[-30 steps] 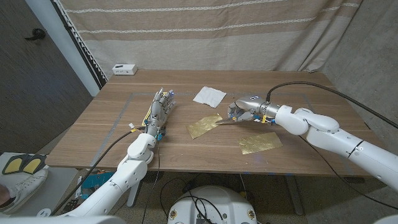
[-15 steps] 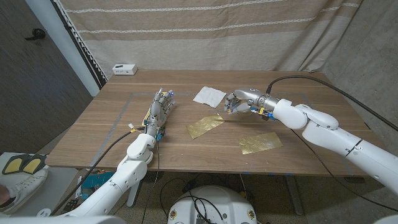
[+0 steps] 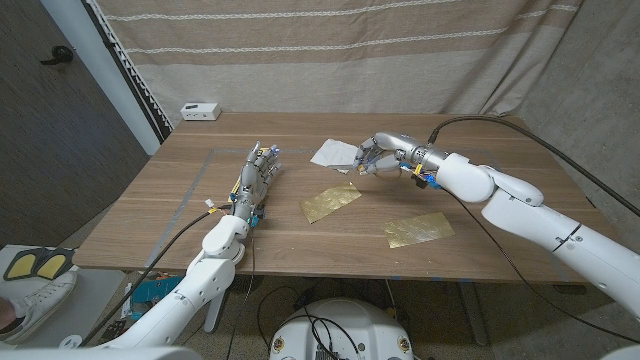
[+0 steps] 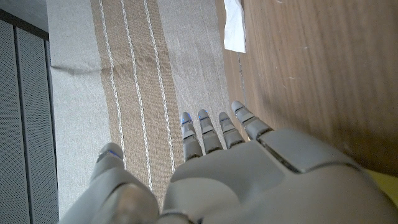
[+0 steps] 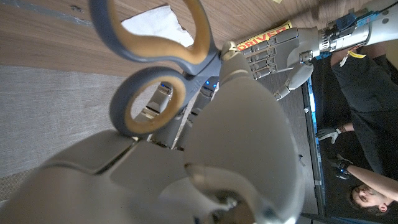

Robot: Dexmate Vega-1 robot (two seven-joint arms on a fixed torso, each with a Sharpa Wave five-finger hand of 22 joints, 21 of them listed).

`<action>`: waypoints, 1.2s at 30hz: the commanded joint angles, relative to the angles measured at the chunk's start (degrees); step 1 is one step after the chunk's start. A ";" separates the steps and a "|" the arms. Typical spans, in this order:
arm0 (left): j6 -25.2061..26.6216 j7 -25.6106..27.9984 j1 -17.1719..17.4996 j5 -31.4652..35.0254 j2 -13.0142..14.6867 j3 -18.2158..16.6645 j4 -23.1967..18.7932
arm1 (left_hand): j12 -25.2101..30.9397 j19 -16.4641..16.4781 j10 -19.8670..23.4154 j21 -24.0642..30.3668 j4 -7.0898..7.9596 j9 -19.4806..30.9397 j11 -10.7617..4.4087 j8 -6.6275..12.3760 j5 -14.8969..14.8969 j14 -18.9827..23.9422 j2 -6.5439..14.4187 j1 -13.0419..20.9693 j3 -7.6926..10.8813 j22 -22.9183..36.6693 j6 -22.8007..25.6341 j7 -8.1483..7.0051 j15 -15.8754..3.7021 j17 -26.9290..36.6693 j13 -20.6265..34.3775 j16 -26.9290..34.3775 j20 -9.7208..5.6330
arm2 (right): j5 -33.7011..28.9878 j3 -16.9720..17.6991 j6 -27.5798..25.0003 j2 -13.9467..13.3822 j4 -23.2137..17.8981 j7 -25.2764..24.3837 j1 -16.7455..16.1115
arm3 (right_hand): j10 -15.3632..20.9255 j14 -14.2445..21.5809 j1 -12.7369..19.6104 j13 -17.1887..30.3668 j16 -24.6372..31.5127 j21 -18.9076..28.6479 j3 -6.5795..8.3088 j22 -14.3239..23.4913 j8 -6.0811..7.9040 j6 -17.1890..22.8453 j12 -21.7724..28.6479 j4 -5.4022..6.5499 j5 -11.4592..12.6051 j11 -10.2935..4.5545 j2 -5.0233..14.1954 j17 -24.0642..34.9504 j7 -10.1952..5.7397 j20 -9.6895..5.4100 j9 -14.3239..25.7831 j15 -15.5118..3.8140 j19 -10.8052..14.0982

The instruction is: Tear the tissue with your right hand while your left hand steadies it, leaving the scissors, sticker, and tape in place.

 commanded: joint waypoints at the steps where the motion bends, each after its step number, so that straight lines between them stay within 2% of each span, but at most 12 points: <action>1: -0.37 -1.07 0.07 -0.40 0.27 -0.17 -0.37 | -0.13 0.47 0.37 0.07 0.04 0.11 -0.10 -0.01 0.39 0.31 0.55 -0.07 -0.30 0.23 0.71 0.04 -6.38 0.17 0.07 0.31 -4.51 | 5.79 1.86 -2.97 1.35 -2.68 -3.28 -2.02 | 1.79 0.51 4.06 0.12 -0.41 0.37 0.14 0.13 -0.41 0.20 -0.22 0.16 -0.21 -2.15 4.17 -0.04 -0.35 -9.03 -0.11 -5.31 -0.42; 15: -0.42 -1.37 0.22 -0.28 0.79 -0.27 -1.33 | -0.11 0.52 0.47 0.08 0.04 0.11 -0.05 0.05 0.44 0.37 0.61 -0.03 -0.47 0.24 0.97 0.16 -6.39 0.17 0.08 0.32 -4.62 | 12.75 2.36 -1.00 5.24 -0.54 -8.28 -3.17 | 2.27 0.64 4.15 -0.09 -0.41 0.58 0.26 0.07 -1.31 0.53 -0.30 0.30 -0.58 -2.44 4.35 -0.16 -0.70 -9.10 -0.44 -5.29 -1.26; 20: -0.11 -1.19 0.25 -0.06 1.16 -0.29 -2.10 | -0.11 0.51 0.48 0.07 0.04 0.11 -0.28 0.02 0.47 0.39 0.64 0.00 -0.54 0.23 0.96 0.18 -6.45 0.17 0.08 0.32 -4.64 | 15.61 2.61 0.17 6.57 0.51 -9.34 -3.36 | 2.33 0.83 4.23 -0.16 -0.20 0.71 0.31 0.05 -1.71 0.40 -0.37 0.30 -0.74 -2.08 4.36 0.02 -0.61 -9.13 -0.47 -5.28 -1.46; 23: -0.05 -1.23 0.16 0.01 1.33 -0.32 -2.37 | -0.09 0.52 0.54 0.07 0.04 0.11 -0.16 0.03 0.47 0.41 0.65 0.01 -0.56 0.23 0.99 0.14 -6.41 0.17 0.08 0.33 -4.65 | 19.12 3.44 0.95 8.13 1.22 -10.28 -3.99 | 2.51 0.78 4.29 -0.19 -0.23 0.78 0.34 0.03 -1.83 0.58 -0.35 0.29 -0.83 -2.08 4.33 0.00 -0.49 -9.13 -0.48 -5.29 -1.55; 27: 0.25 -1.40 0.19 -0.17 1.60 -0.40 -2.75 | -0.06 0.50 0.61 0.07 0.04 0.11 0.06 0.02 0.48 0.42 0.66 0.02 -0.60 0.24 1.01 0.19 -6.40 0.17 0.08 0.33 -4.62 | 24.27 4.06 1.61 9.84 2.21 -10.20 -4.35 | 3.11 0.93 4.32 -0.35 -0.26 1.05 0.32 -0.04 -1.95 1.91 -0.30 0.31 -1.11 -2.29 4.18 -0.20 -1.10 -9.10 -0.56 -5.29 -1.72; 36: 1.95 -2.53 0.36 -1.62 2.73 -0.71 -4.70 | -0.05 0.54 0.67 0.08 0.05 0.11 0.05 0.03 0.50 0.43 0.68 0.02 -0.69 0.24 1.08 0.20 -6.41 0.18 0.08 0.32 -4.61 | 27.94 3.43 1.81 12.58 2.52 -12.38 -3.86 | 2.75 1.22 4.37 -0.48 -0.06 1.31 0.33 -0.07 -2.50 1.82 -0.60 0.33 -1.30 -2.37 4.17 -0.10 -0.96 -9.11 -0.58 -5.28 -1.82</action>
